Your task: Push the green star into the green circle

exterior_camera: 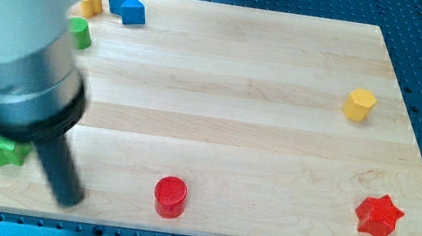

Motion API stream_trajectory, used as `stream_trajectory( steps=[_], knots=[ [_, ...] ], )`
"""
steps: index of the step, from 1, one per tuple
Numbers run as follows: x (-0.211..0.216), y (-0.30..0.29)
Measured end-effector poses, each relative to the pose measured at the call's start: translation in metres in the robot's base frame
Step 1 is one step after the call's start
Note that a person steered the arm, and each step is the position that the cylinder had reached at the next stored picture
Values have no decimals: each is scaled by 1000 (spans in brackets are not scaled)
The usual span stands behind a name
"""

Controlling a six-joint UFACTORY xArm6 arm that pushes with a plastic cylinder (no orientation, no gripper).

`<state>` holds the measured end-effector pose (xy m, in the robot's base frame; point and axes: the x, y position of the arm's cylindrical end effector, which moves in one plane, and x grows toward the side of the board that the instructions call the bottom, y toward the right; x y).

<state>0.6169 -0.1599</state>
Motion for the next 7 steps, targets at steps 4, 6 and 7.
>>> stream_trajectory(
  steps=[4,6,7],
  knots=[
    [-25,-70],
    [0,-29],
    [-45,-69]
  ],
)
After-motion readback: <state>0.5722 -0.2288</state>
